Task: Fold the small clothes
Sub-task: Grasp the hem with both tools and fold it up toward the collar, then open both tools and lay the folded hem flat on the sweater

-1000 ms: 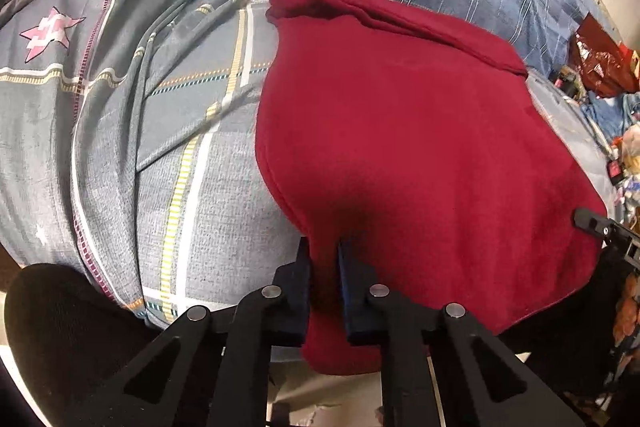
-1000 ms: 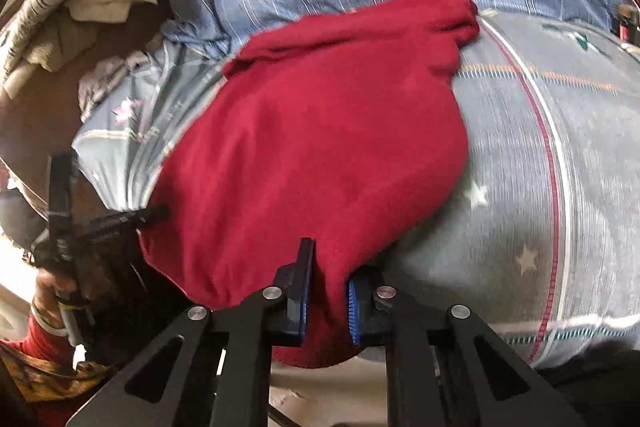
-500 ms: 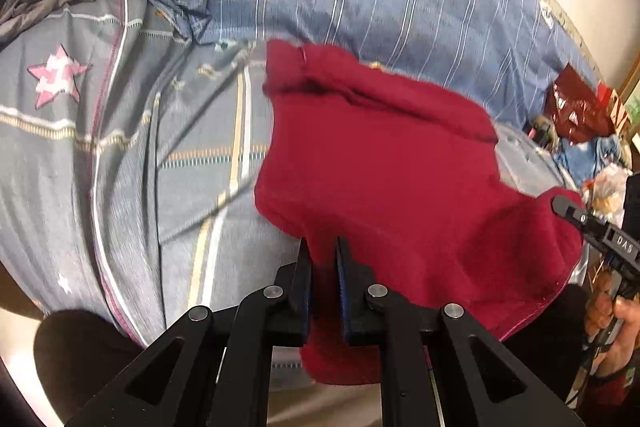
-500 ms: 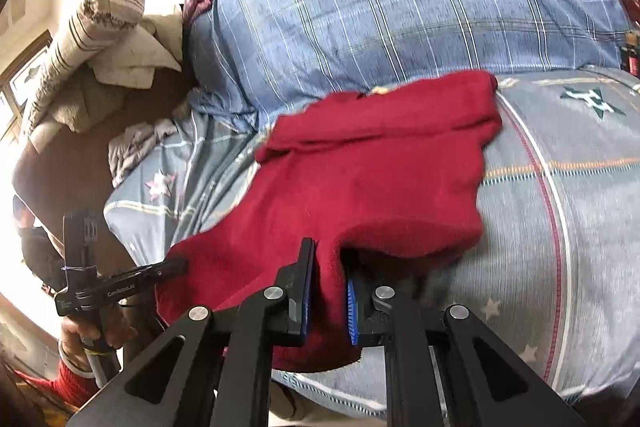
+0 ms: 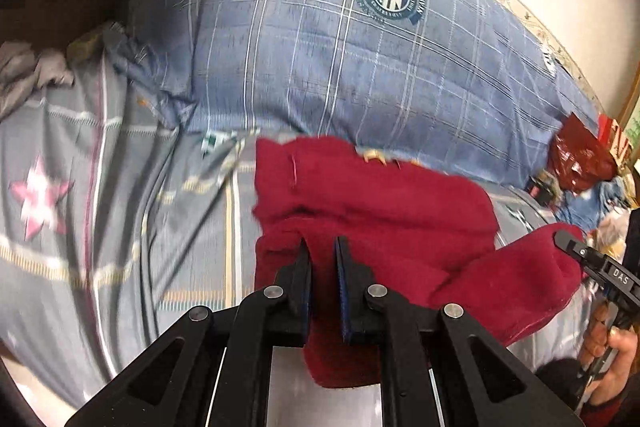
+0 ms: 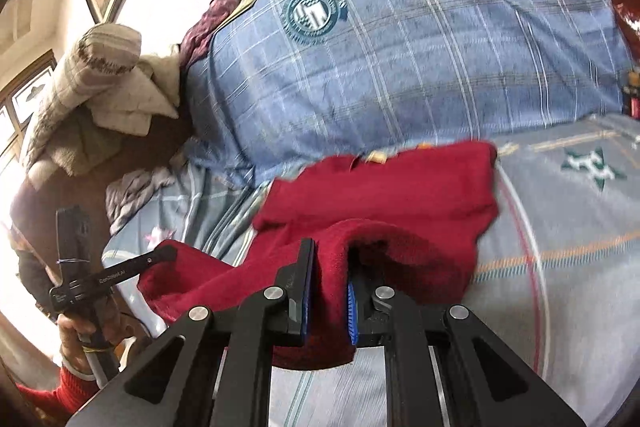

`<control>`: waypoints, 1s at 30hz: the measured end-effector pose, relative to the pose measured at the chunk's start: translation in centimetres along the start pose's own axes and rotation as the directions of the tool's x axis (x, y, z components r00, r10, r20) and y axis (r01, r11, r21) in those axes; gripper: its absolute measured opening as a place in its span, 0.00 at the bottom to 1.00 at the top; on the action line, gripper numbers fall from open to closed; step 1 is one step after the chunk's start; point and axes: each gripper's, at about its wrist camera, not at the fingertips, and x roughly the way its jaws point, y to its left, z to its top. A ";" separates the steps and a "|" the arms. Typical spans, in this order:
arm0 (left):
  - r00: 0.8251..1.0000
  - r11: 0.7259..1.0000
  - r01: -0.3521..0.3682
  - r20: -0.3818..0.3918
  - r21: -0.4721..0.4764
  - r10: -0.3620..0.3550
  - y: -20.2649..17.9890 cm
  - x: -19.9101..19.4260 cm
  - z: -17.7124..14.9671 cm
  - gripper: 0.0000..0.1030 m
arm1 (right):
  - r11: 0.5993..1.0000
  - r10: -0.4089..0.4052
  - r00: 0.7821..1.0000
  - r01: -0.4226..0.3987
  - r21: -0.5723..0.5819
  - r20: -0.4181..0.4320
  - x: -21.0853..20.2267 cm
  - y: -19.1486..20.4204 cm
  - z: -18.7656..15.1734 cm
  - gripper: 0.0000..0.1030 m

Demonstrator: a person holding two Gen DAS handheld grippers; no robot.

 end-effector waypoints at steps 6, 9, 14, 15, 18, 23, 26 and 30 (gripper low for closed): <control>0.999 0.999 -0.041 -0.019 -0.008 0.040 -0.4 7.0 4.4 0.09 | 0.998 -0.060 0.998 0.060 0.016 0.010 4.0 -2.1 4.3 0.12; 0.997 0.998 -0.059 -0.058 -0.026 0.058 -0.1 11.4 6.2 0.09 | 0.995 -0.091 0.996 0.091 0.032 -0.006 6.6 -3.4 5.9 0.12; 0.992 0.996 -0.069 -0.108 -0.061 0.062 0.8 18.1 8.8 0.10 | 0.987 -0.131 0.989 0.137 0.086 -0.073 12.5 -6.9 7.9 0.12; 0.991 0.996 -0.064 -0.120 -0.062 0.057 0.9 19.3 9.2 0.13 | 0.985 -0.131 0.987 0.140 0.099 -0.093 13.6 -7.7 8.1 0.12; 0.989 0.996 -0.047 -0.143 -0.077 0.036 1.6 21.4 10.3 0.26 | 0.971 -0.124 0.979 0.153 0.182 -0.160 16.8 -10.6 8.5 0.17; 0.995 0.993 -0.104 0.001 -0.054 0.105 2.8 18.3 11.8 0.65 | 0.944 -0.134 0.987 0.155 0.291 -0.091 13.5 -13.4 9.4 0.52; 0.995 0.994 -0.103 0.005 -0.037 0.104 3.2 17.6 11.4 0.65 | 0.967 -0.144 0.989 0.149 0.205 -0.037 10.3 -12.2 9.3 0.53; 0.992 0.993 -0.121 -0.040 0.004 0.121 2.8 19.1 9.7 0.65 | 0.992 -0.118 0.988 0.122 0.038 -0.101 10.3 -9.1 7.3 0.50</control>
